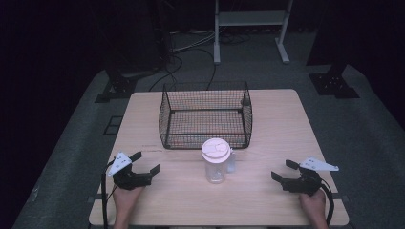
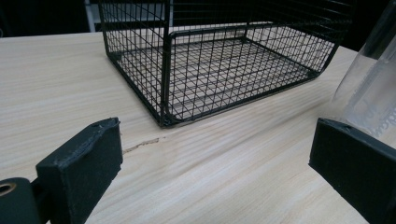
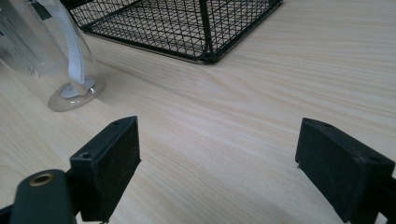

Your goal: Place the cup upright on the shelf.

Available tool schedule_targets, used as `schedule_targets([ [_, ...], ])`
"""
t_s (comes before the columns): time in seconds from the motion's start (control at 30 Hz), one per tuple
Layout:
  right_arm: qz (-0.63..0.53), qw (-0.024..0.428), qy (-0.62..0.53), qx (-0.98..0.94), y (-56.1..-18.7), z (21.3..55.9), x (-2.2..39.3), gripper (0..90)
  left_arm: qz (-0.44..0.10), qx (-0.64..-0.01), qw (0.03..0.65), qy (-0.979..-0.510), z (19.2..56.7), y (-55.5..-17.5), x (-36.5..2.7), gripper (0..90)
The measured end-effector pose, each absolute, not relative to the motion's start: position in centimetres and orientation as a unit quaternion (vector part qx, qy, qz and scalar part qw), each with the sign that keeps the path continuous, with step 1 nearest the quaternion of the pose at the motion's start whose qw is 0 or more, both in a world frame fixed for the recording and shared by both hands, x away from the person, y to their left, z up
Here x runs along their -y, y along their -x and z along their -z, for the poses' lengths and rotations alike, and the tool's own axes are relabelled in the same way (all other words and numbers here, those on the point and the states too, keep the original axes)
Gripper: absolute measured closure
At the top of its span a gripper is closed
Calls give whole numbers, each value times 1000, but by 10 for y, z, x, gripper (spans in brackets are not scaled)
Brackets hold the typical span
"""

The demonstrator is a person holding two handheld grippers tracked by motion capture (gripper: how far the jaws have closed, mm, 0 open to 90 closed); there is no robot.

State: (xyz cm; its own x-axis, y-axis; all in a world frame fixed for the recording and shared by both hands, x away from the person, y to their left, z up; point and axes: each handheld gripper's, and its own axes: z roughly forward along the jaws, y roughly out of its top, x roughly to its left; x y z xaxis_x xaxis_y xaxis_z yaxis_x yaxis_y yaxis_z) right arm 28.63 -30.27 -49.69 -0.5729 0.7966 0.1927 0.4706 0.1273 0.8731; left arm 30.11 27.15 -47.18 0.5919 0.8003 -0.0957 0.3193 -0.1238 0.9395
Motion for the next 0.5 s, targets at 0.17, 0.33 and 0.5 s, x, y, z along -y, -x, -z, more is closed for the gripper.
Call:
schedule_targets([
  [0.17,-501,164,-433,-731,-287,497,304,129,-213,-392,538,-715,473,-303,-269,17],
  [0.33,-502,163,-433,-731,-287,497,304,129,-209,-388,537,-719,473,-304,-266,17],
  [0.5,-502,163,-435,-730,-287,497,304,129,-206,-380,540,-722,472,-303,-263,17],
])
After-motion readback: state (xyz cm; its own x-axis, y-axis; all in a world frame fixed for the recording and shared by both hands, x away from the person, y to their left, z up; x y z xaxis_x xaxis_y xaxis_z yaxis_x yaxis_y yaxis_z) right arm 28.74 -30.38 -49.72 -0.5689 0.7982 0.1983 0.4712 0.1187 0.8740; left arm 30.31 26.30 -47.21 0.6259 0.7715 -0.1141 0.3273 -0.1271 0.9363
